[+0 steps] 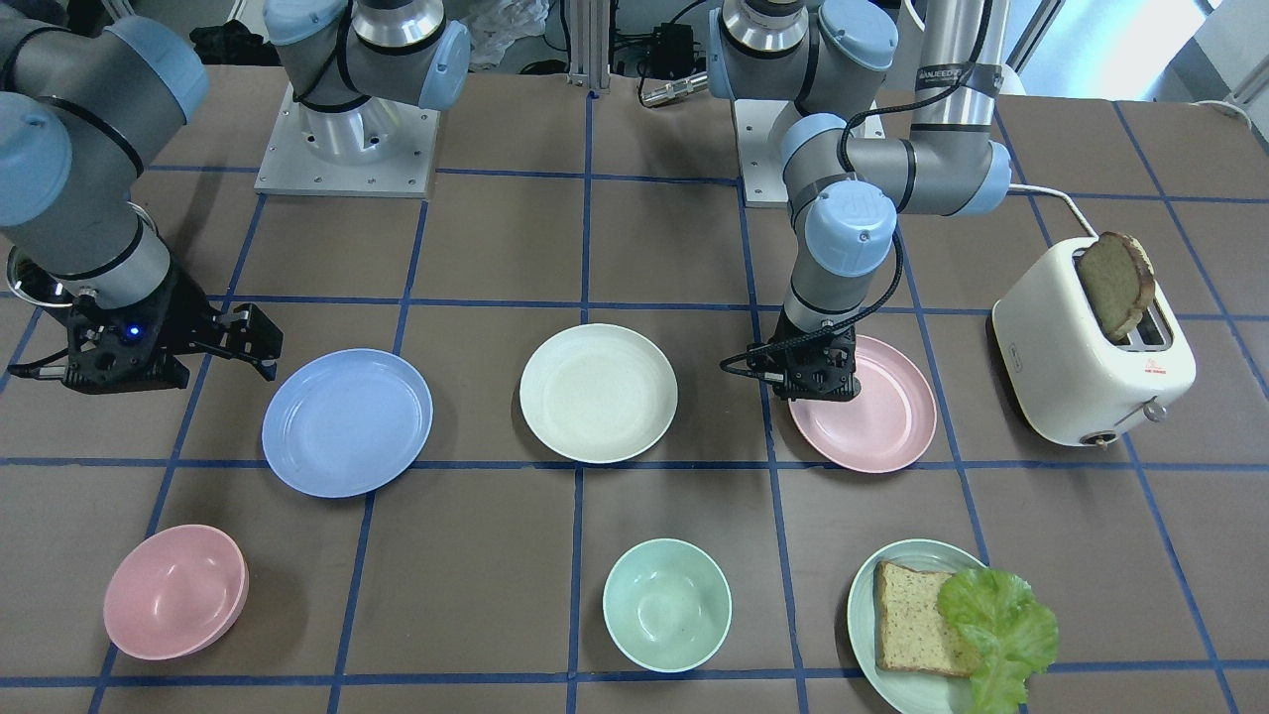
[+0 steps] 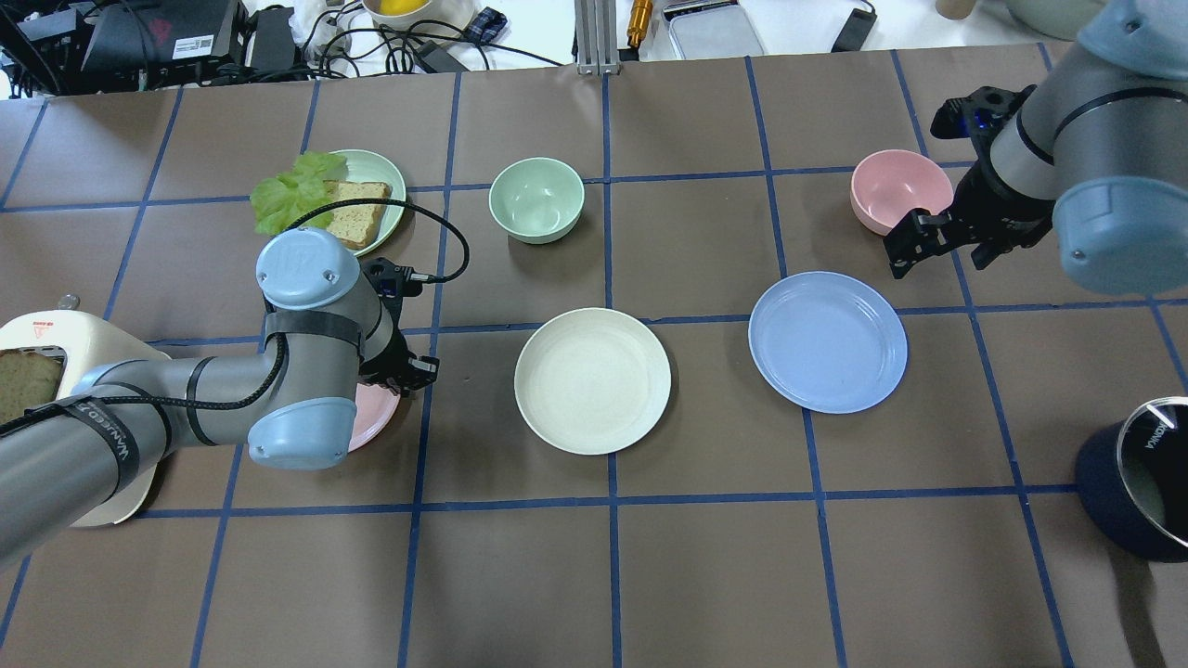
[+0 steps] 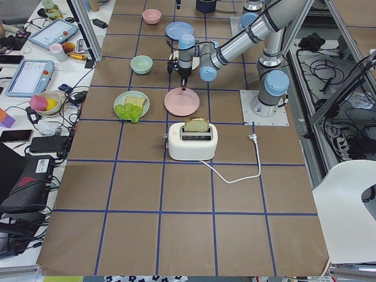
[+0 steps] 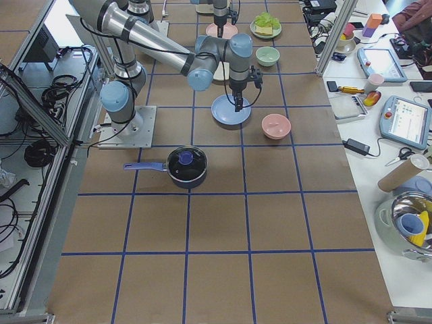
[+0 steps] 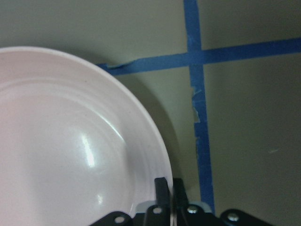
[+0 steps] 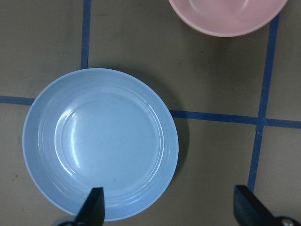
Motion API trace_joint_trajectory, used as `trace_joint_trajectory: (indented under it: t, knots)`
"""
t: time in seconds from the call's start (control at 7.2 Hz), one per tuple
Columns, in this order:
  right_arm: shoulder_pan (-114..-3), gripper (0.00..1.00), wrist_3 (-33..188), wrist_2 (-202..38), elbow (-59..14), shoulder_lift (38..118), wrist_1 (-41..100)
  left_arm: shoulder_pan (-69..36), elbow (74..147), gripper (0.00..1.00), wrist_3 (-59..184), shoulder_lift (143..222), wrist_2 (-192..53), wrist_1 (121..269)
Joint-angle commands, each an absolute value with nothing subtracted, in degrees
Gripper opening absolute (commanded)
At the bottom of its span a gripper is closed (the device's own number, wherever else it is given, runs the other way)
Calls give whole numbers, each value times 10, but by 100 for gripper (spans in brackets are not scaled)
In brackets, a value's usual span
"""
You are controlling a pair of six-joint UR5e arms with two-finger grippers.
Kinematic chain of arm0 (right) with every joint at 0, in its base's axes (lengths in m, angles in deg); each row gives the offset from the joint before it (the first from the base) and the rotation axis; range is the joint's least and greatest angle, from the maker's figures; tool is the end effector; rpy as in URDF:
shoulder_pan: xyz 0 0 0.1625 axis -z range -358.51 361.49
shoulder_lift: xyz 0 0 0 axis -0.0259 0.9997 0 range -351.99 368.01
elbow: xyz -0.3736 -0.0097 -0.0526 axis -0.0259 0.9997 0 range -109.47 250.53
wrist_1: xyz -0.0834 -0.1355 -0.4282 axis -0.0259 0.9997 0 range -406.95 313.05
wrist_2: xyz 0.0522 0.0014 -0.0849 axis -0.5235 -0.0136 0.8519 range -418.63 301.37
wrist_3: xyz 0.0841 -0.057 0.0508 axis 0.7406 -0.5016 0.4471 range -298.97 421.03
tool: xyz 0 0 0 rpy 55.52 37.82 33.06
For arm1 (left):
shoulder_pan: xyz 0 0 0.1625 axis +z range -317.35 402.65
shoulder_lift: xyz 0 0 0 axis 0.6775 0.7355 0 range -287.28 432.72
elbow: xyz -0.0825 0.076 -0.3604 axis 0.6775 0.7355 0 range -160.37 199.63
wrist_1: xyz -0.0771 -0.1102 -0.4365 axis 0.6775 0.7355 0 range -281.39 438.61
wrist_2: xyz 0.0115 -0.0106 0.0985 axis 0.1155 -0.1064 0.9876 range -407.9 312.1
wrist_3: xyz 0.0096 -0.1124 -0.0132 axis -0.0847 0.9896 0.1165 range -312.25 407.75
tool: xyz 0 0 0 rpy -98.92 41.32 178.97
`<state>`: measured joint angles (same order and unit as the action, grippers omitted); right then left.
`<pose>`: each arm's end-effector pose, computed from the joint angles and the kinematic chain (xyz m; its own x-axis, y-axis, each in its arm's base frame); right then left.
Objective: Stack three plates with pink and blue
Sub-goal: 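Grasp the pink plate with the left gripper while the right grasps the blue plate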
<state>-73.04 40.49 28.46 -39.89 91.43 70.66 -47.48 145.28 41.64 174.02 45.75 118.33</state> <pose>-0.0083 -0.5512 0.2267 -0.9951 -0.0889 -0.0438 -0.0878 0.9958 -0.0278 -0.1272 -0.4782 0.1061 -0.9921 0.1049 -0.0693 0.1085 0.9928 -0.0512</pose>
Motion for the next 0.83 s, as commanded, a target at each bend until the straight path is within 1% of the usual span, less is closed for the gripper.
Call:
trace_joint_trajectory:
  t: [0.0,0.14,0.28,0.42,0.56,0.69]
  knots:
    - [-730,89,405,286,-403,884,734,-498,1446,0,463,1705,454,1189]
    - [-730,85,406,286,-402,874,734,-507,1443,0,487,1689,436,1190]
    - [-729,82,406,288,-402,871,734,-529,1438,0,525,1689,419,1190]
    - [-729,78,407,288,-403,863,734,-571,1419,0,588,1689,421,1191]
    - [-729,75,409,287,-407,859,733,-617,1370,0,627,1692,424,1259]
    - [-729,75,407,287,-420,856,734,-659,1304,0,682,1703,425,1325]
